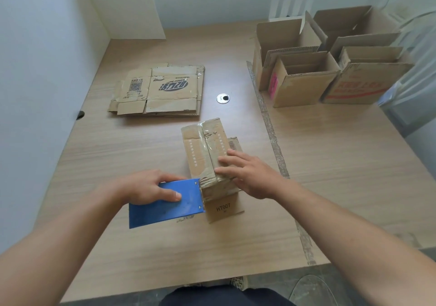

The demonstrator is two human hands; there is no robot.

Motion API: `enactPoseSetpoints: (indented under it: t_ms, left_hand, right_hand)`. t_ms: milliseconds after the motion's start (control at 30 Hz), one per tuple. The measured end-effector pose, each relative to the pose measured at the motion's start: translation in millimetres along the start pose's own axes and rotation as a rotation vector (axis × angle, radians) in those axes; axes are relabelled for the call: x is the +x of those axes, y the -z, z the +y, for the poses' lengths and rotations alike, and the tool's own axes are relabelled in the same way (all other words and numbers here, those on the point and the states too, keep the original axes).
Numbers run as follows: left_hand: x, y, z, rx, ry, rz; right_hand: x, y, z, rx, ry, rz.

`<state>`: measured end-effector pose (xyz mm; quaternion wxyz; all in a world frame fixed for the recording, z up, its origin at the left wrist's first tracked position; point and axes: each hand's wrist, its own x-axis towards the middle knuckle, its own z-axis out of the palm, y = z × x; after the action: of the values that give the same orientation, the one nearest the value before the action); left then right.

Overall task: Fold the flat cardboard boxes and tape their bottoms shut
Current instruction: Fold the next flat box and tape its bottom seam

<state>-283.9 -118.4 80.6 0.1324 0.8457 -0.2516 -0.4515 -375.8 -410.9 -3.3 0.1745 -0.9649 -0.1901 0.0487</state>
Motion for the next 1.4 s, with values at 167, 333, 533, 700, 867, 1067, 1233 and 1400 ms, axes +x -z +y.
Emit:
enactPoseSetpoints:
  t_ms: [167,333,533,700,867,1067,1233,1400]
  left_hand:
    - [-3.0,-5.9,-3.8,-0.018,-0.021,0.012]
    - [-3.0,-4.2,-3.5,-0.02,-0.022,0.026]
    - [-1.6,-4.9,-3.5,-0.045,-0.034,0.019]
    - [-5.0,-8.2,-9.1,-0.051,-0.084,0.048]
    - [-0.5,-11.6,-18.6,-0.075,-0.118,0.072]
    - [4.6,-10.6,-25.9,-0.059,-0.147,0.081]
    - [-1.7,-6.2,-31.4,0.023,-0.159,0.138]
    - [-18.0,3.4,-46.6,0.221,-0.149,0.213]
  right_hand:
    - [6.6,15.8,19.5,0.053,0.079,-0.14]
    - [11.9,18.7,24.2,0.008,0.128,-0.111]
    - [13.0,15.3,19.9,-0.07,0.063,-0.095]
    - [15.9,4.0,-7.6,-0.113,-0.036,-0.032]
    - [6.0,-19.0,-38.4,-0.075,-0.184,0.085]
    - [17.3,-36.2,-56.7,-0.139,-0.226,0.308]
    - [20.2,-44.2,-50.3,-0.235,-0.228,0.391]
    - [21.0,-44.1,-51.9,-0.225,-0.265,0.365]
